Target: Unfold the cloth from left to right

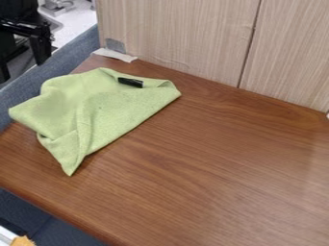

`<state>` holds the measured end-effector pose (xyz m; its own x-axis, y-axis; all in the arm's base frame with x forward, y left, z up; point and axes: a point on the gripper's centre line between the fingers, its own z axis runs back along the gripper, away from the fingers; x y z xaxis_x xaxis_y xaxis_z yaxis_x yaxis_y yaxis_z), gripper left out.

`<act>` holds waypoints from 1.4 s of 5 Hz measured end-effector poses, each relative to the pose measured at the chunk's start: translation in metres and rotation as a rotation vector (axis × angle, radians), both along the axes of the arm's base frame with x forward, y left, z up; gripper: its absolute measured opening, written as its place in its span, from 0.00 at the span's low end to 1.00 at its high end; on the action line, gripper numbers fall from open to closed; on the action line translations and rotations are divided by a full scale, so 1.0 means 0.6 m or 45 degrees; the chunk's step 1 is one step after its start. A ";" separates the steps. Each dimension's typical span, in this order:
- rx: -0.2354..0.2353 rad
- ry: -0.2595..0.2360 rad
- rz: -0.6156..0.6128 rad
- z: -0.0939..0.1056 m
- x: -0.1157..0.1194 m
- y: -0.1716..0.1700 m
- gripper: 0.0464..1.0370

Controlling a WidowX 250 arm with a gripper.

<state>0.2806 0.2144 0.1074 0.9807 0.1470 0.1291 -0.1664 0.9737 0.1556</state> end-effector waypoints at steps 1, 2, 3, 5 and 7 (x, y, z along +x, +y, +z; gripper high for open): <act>-0.032 0.030 0.000 -0.020 0.000 -0.002 0.96; -0.112 0.059 -0.049 -0.058 0.021 -0.022 0.96; -0.153 0.082 -0.131 -0.087 0.048 -0.045 0.96; -0.256 0.141 -0.186 -0.143 0.077 -0.071 0.96; -0.344 0.185 -0.198 -0.182 0.085 -0.078 0.67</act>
<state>0.3315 0.1677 -0.0016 0.9993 0.0038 -0.0365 -0.0074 0.9949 -0.1002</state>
